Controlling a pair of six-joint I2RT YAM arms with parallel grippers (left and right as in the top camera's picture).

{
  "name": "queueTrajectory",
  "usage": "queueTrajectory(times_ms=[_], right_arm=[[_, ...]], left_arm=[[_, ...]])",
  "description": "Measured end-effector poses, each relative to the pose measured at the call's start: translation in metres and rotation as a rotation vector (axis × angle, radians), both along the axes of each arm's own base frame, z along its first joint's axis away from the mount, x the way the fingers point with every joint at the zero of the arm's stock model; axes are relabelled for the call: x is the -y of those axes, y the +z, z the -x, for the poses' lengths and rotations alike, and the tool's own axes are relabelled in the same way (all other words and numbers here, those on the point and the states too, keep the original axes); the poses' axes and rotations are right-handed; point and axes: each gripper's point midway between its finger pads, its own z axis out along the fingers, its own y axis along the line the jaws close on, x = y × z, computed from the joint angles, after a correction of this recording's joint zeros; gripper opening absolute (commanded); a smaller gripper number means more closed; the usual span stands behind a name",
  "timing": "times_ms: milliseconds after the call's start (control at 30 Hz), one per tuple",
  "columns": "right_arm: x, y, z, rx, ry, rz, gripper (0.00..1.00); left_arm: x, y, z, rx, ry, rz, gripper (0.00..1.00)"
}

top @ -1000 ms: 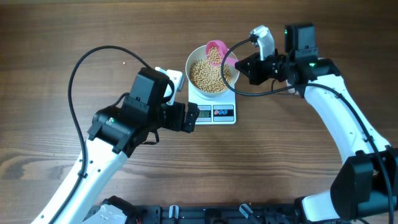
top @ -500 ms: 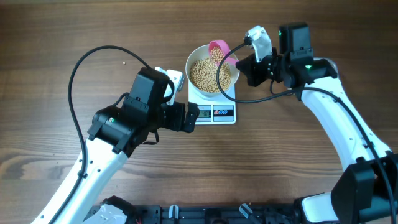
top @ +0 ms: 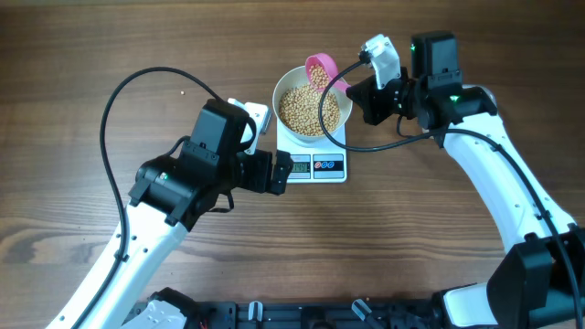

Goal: Scoop item into bowl and weigh 150g on scale

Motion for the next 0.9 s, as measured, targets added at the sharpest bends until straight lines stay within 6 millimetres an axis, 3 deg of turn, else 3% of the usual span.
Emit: queueTrajectory(times_ms=[600, 900], right_arm=[[-0.001, 0.001, 0.0, -0.018, -0.019, -0.02, 0.04], [-0.012, 0.015, -0.004, -0.046, -0.049, -0.14, 0.04]], left_arm=[[0.0, 0.0, 0.0, 0.0, 0.0, 0.0, 1.0], [0.0, 0.0, 0.0, 0.0, 0.0, 0.0, 1.0]])
